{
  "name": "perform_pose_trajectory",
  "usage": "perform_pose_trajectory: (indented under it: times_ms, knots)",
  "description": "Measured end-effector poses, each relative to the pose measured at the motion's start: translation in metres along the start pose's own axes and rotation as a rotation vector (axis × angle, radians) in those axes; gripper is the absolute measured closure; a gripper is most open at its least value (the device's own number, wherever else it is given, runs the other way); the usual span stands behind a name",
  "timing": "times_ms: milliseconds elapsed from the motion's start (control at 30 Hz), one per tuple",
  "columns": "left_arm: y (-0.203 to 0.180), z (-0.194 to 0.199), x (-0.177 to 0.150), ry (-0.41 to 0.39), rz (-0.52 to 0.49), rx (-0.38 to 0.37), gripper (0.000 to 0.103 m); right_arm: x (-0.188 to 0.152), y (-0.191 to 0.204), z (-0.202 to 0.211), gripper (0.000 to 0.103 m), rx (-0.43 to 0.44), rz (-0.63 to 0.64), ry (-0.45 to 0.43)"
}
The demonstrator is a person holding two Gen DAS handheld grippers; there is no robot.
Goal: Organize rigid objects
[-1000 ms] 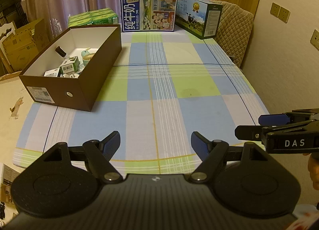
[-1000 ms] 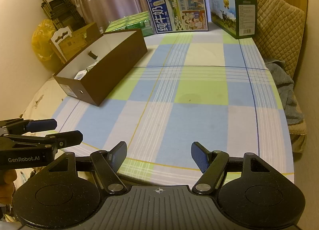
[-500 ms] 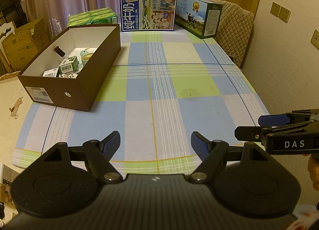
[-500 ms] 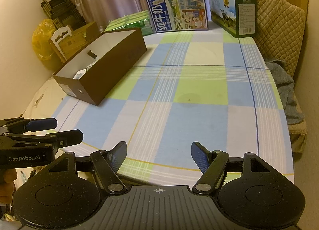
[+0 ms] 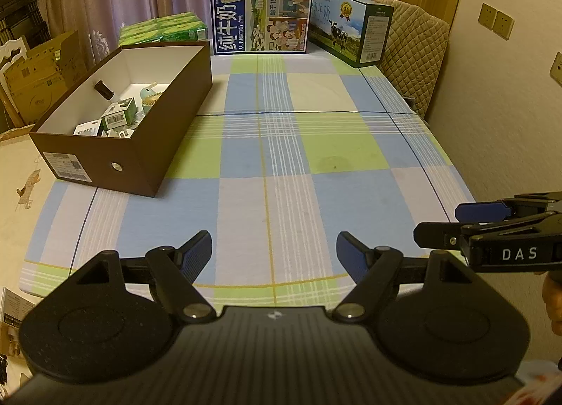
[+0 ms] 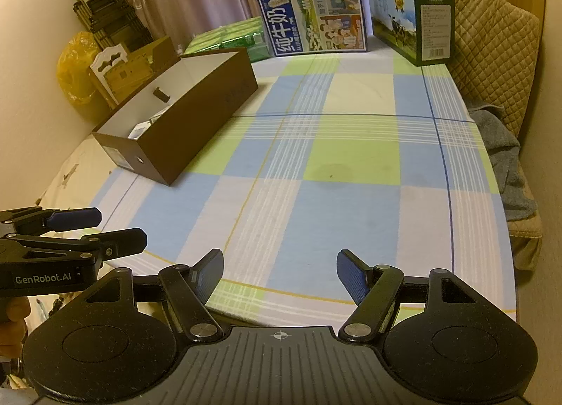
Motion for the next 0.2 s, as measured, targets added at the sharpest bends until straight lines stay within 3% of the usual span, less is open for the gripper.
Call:
perform_pose_trajectory:
  times_ms: [200]
  knots:
    - [-0.0061, -0.0061, 0.0025, 0.007, 0.000, 0.005, 0.028, 0.0006, -0.0047, -0.0021, 0.035, 0.004, -0.001, 0.003]
Point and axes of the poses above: each gripper's, at about its wrist camera, not at the fingertips, and z roughly against the way its jaws point, y to its left, x to its top, the point moved 10 cm from there along -z, roughly the way its jaws point, and after that the axes turned 6 degrees about y, right-handed, at the moved point
